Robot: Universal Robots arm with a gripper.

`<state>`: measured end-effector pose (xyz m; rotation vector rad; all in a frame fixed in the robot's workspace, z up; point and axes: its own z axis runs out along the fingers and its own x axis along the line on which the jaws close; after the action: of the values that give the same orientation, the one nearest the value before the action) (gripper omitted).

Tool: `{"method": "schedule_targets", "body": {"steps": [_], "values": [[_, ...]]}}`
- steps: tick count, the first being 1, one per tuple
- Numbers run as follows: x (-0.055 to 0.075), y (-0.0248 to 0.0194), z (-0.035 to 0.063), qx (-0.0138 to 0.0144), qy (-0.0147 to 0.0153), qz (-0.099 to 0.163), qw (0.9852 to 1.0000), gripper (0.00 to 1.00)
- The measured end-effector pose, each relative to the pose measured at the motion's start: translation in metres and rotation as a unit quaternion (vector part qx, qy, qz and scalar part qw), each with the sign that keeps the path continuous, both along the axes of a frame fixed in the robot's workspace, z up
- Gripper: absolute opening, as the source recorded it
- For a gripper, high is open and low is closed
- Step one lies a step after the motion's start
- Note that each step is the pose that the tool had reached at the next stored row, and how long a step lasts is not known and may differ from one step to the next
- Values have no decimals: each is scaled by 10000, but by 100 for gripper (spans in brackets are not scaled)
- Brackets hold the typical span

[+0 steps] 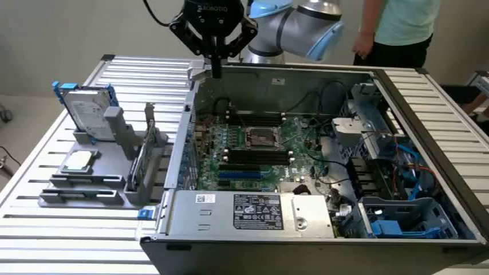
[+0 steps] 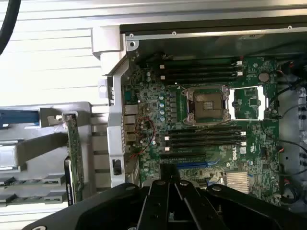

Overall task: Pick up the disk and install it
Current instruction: 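Reach for the disk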

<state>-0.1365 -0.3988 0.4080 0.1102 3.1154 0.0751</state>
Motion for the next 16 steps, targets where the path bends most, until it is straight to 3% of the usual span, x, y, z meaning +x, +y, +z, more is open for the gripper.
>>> {"method": "schedule_targets", "body": {"steps": [9,16], "values": [[-6,0,5,0,0,0,10000,11],[-295,37,7,0,-6,-1,10000,11]]}}
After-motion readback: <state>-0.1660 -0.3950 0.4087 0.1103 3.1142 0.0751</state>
